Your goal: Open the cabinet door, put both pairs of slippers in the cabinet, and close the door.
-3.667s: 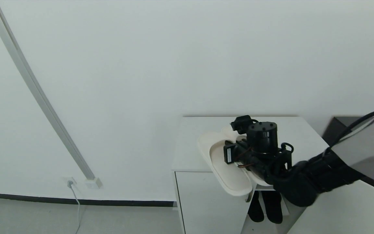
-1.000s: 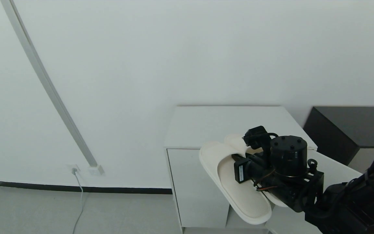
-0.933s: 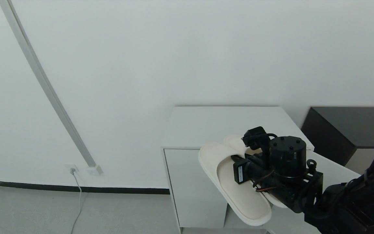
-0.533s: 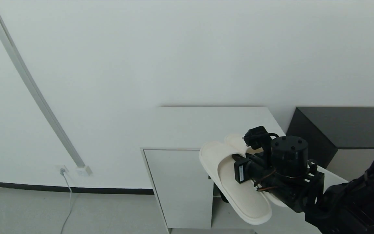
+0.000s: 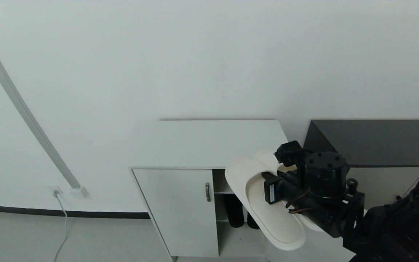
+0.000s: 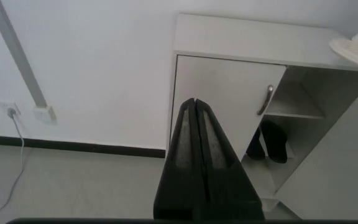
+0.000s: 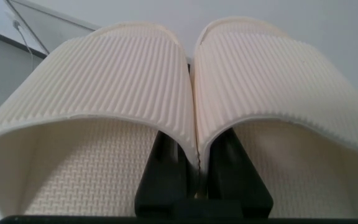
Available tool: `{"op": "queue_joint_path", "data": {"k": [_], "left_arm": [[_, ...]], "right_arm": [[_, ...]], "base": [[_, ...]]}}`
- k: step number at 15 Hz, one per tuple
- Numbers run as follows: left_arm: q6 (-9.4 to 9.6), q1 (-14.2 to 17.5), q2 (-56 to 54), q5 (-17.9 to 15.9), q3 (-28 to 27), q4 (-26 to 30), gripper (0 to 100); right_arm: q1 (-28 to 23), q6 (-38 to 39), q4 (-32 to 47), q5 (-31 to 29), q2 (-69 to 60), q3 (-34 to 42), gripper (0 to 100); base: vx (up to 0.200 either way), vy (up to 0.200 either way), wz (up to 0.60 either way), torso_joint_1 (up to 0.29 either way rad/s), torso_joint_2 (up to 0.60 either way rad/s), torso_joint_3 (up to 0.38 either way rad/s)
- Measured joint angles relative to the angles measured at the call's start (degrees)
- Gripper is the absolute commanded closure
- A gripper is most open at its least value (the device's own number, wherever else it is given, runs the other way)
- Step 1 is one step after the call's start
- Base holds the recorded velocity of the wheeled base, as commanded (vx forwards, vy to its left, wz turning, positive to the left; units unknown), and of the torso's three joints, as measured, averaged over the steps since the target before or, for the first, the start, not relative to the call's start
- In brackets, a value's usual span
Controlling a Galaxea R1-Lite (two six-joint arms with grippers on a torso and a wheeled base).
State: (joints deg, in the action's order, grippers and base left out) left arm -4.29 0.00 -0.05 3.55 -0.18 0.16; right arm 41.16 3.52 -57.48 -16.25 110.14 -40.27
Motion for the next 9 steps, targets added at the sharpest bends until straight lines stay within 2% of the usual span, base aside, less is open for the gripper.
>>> {"op": "queue_joint_path", "data": {"k": [9], "left_arm": [[0.00,-0.07,0.00,-0.16,0.00,0.02,100]], "right_arm": [[0.77,-2.88,-4.71,-1.32,0.20,3.12,100]], "base": [[0.000,0.000,0.00,0.000,0.00,0.000]]}}
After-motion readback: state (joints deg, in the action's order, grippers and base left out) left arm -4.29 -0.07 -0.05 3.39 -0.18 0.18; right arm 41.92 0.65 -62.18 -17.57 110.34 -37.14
